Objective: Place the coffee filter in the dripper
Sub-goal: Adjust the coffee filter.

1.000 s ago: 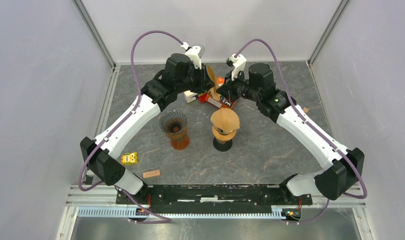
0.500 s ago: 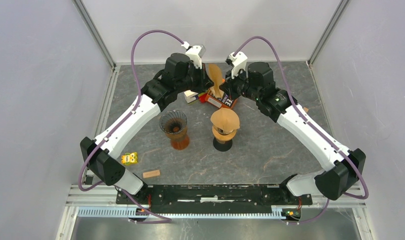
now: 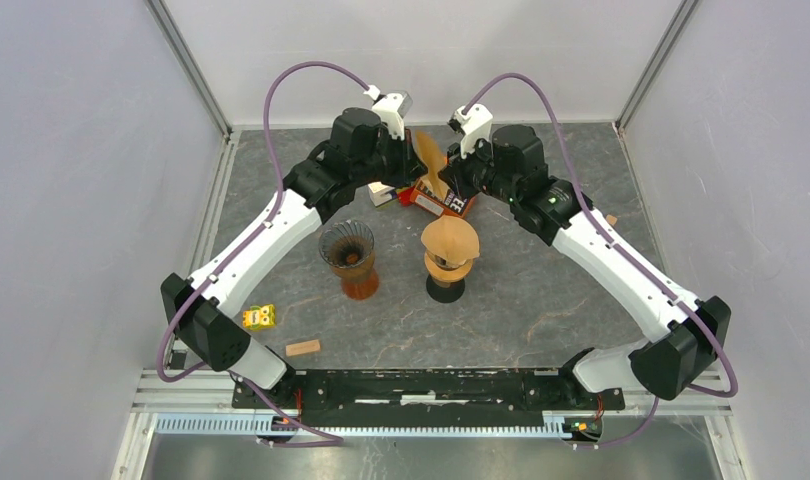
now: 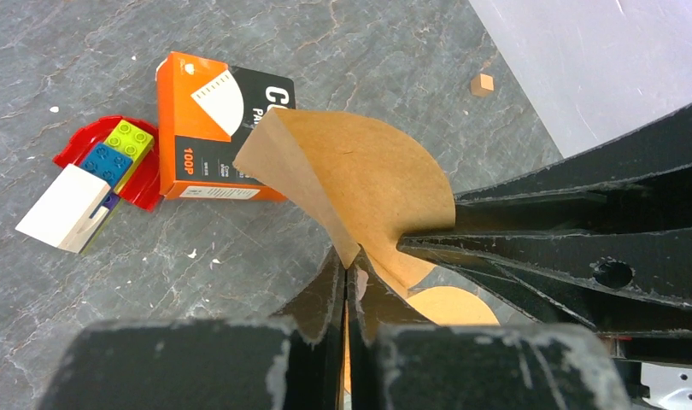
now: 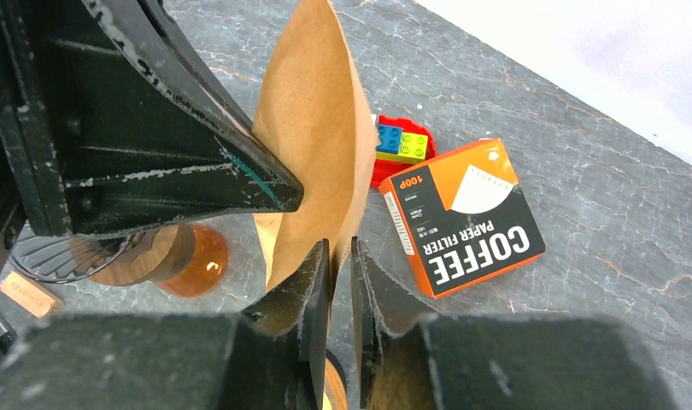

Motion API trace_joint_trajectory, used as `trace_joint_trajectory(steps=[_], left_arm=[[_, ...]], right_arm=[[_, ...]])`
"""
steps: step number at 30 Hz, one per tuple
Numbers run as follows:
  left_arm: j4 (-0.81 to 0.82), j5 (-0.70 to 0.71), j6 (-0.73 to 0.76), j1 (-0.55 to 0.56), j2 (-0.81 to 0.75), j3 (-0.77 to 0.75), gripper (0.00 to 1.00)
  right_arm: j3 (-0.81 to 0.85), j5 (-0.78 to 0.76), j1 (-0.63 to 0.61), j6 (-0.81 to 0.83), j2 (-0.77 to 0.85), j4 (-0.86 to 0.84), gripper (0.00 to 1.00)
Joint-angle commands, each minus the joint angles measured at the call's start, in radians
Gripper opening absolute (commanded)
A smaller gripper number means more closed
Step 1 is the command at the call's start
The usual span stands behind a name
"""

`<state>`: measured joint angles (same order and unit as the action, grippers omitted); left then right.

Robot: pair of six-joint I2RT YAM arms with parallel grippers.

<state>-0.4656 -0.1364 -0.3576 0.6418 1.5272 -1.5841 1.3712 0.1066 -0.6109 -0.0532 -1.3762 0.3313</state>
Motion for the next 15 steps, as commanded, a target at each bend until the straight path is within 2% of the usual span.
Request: trace_joint_trajectory(steps=[1, 5, 11, 15], left_arm=[[0.045, -0.034, 0.052, 0.004, -0.029, 0.006, 0.02], [0.060, -0.060, 0.059, 0.006, -0.035, 0.022, 0.02], [0.055, -0.040, 0.088, 0.006, -0.059, 0.031, 0.02], [0.046, -0.032, 0.129, 0.006, -0.082, 0.042, 0.02]], right_arm=[[0.062, -0.022, -0.005, 0.012, -0.019, -0.008, 0.21], [0.078, -0.016, -0.004, 0.012, -0.042, -0.002, 0.22], [0.089, -0.068, -0.007, 0.029, -0.056, 0.010, 0.03], [0.089, -0.100, -0.008, 0.045, -0.045, 0.010, 0.00]])
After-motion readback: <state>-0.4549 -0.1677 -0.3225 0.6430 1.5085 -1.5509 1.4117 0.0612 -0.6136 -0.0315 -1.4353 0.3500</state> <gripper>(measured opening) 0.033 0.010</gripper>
